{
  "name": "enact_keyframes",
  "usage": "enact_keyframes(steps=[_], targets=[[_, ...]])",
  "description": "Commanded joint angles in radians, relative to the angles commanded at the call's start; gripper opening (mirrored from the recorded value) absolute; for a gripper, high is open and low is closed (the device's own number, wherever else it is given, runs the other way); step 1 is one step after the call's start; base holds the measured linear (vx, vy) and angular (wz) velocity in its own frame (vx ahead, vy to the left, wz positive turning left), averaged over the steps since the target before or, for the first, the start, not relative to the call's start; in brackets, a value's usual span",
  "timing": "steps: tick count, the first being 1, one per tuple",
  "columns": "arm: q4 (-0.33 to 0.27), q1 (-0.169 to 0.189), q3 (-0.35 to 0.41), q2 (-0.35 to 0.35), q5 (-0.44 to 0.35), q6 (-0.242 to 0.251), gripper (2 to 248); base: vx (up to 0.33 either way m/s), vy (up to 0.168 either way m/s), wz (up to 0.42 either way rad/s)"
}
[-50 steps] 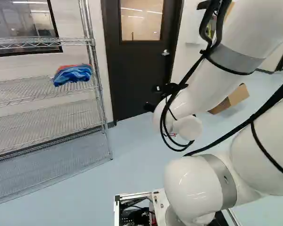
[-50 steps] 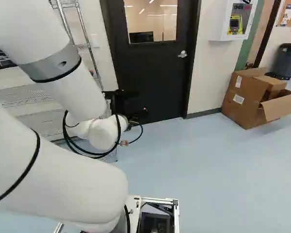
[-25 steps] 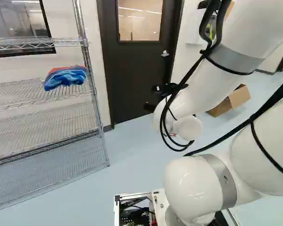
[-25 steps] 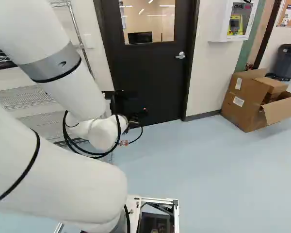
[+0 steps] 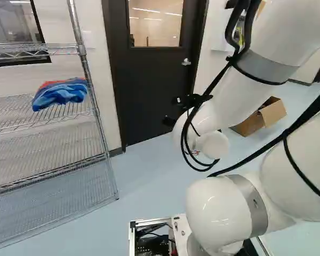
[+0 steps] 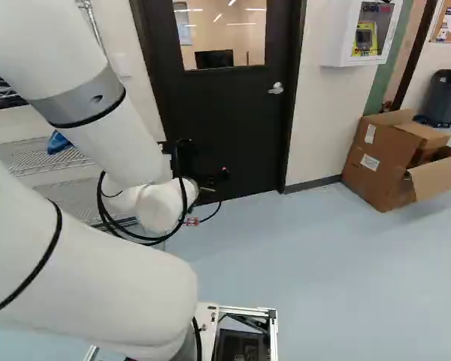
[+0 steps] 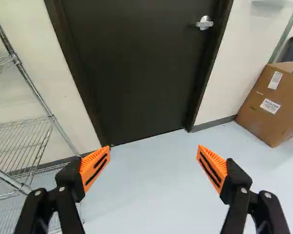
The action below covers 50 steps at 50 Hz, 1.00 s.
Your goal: Open the door and move inside
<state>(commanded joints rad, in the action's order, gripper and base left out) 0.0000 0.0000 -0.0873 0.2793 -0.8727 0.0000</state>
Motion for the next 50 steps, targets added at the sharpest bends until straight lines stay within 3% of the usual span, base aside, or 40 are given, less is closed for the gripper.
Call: enact_keyframes(steps=[22,50], targets=[[0.000,0.000,0.000,0.000,0.000,0.000,247,0.207,-0.067,-0.011],[0.000,0.000,0.000,0.000,0.000,0.000,247,0.211,-0.015,-0.019]])
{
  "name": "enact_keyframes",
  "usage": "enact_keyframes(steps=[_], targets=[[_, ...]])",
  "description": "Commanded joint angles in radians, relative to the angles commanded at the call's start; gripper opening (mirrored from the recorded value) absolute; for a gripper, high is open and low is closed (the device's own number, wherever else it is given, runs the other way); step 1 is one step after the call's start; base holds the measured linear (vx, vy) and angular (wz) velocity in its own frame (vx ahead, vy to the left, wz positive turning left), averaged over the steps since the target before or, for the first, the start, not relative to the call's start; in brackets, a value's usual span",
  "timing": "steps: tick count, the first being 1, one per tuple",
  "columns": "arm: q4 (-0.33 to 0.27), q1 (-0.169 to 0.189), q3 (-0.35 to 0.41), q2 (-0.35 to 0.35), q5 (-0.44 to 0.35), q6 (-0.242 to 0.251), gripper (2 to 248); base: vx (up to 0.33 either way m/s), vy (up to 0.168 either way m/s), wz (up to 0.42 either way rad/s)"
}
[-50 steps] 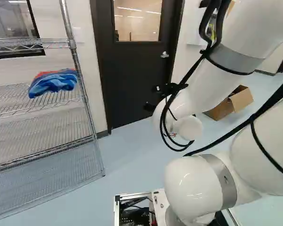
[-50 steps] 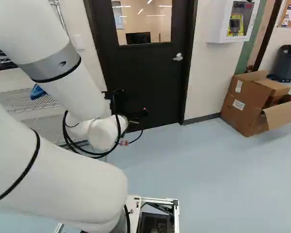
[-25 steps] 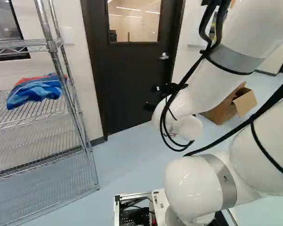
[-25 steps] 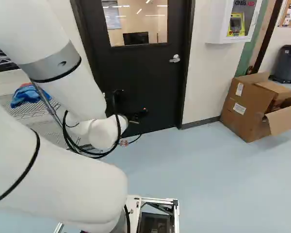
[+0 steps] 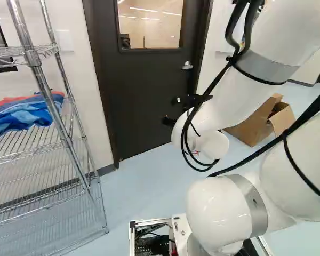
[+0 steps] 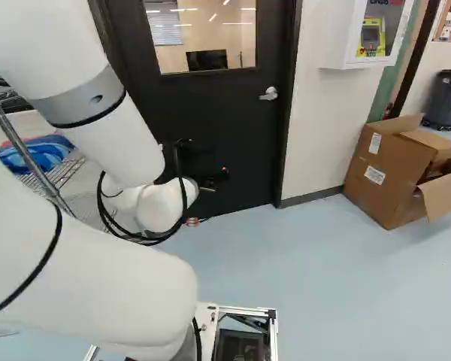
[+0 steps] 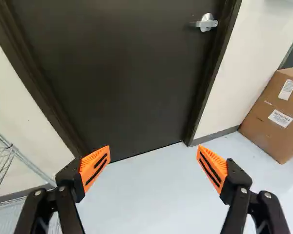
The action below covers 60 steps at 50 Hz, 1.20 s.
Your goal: Open the door and move inside
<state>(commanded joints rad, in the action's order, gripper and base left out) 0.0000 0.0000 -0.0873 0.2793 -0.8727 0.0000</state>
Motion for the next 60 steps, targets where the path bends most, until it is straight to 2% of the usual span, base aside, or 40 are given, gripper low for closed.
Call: enact_keyframes(steps=[20,60], targets=[[0.000,0.000,0.000,0.000,0.000,0.000,247,0.221,-0.002,-0.036],[0.000,0.000,0.000,0.000,0.000,0.000,247,0.218,-0.031,-0.183]])
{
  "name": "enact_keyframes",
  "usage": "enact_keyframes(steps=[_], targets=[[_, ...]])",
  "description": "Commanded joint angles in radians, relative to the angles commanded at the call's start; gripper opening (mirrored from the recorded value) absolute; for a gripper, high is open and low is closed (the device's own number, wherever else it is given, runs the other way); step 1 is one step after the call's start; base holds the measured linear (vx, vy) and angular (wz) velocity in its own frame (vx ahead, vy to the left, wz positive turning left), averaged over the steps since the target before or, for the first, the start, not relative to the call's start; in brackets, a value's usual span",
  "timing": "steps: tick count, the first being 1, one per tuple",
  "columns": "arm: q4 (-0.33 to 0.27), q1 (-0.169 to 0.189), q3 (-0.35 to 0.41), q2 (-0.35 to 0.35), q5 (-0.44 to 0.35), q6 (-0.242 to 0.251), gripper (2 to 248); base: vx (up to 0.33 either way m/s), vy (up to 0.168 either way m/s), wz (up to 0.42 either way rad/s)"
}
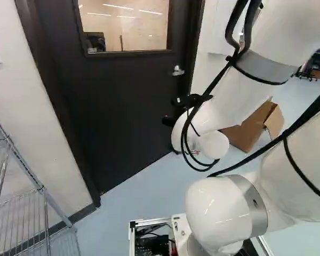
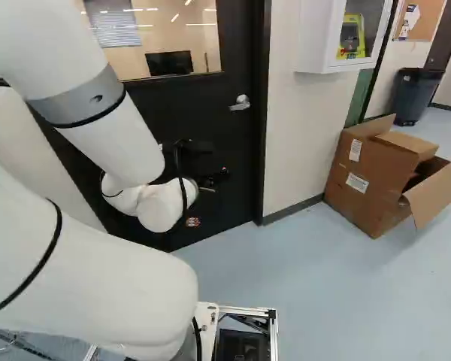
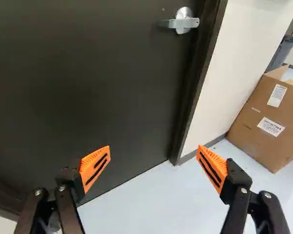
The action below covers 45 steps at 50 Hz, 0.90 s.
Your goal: Open the door and move inside
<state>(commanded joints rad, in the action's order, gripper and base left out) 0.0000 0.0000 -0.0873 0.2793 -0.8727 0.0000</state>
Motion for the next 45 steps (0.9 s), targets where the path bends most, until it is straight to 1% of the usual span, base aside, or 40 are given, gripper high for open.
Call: enact_keyframes(steps=[20,38,45], targets=[[0.000,0.000,0.000,0.000,0.000,0.000,247,0.217,-0.029,-0.174],[0.000,0.000,0.000,0.000,0.000,0.000,247,0.204,0.001,-0.027],[0.000,0.000,-0.008,-0.009,0.000,0.000,247,0.124,-0.001,-0.016]])
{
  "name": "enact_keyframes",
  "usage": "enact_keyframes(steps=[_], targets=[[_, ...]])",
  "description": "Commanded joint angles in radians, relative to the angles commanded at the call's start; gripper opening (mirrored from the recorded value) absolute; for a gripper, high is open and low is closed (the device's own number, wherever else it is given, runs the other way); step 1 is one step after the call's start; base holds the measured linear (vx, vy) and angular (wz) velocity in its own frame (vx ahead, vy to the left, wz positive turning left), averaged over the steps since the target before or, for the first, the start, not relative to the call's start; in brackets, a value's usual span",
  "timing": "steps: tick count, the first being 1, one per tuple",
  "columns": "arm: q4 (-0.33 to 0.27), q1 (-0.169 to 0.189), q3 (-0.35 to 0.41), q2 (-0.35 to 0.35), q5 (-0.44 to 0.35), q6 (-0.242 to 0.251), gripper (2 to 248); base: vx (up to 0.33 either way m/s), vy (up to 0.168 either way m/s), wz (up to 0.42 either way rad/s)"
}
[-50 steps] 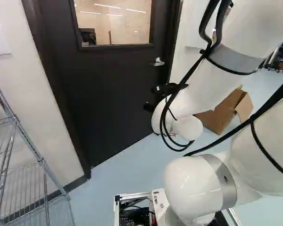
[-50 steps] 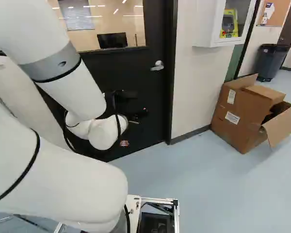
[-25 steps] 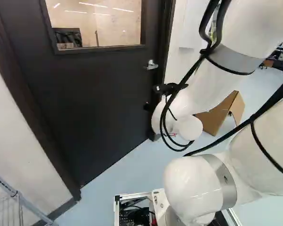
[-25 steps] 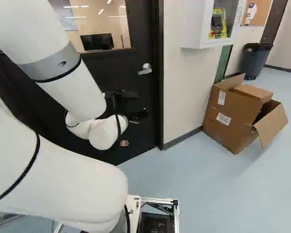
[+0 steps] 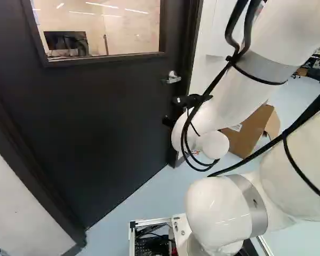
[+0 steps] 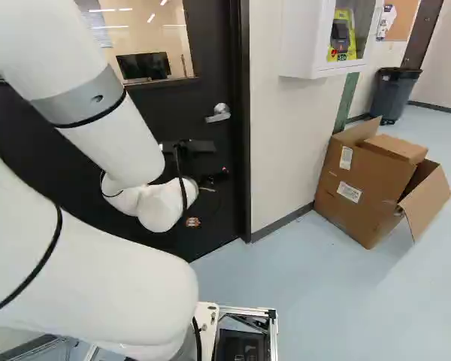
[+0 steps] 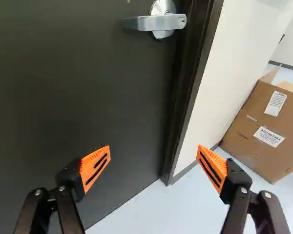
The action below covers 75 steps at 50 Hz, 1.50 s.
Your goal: Open the door and move inside
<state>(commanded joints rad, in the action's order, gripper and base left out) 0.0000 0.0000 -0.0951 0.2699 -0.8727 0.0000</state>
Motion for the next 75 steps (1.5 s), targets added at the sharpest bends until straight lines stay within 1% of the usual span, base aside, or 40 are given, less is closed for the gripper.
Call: enact_keyframes(steps=[17,33,59,75], targets=[[0.000,0.000,-0.022,-0.026,0.000,0.000,247,0.003,0.000,0.000],[0.000,0.012,-0.070,-0.081,0.000,0.000,247,0.000,0.000,0.000],[-0.011,0.056,-0.164,-0.123,0.000,0.000,247,0.000,0.000,0.000],[-0.049,0.086,-0.227,-0.147,0.000,0.000,247,0.000,0.000,0.000]])
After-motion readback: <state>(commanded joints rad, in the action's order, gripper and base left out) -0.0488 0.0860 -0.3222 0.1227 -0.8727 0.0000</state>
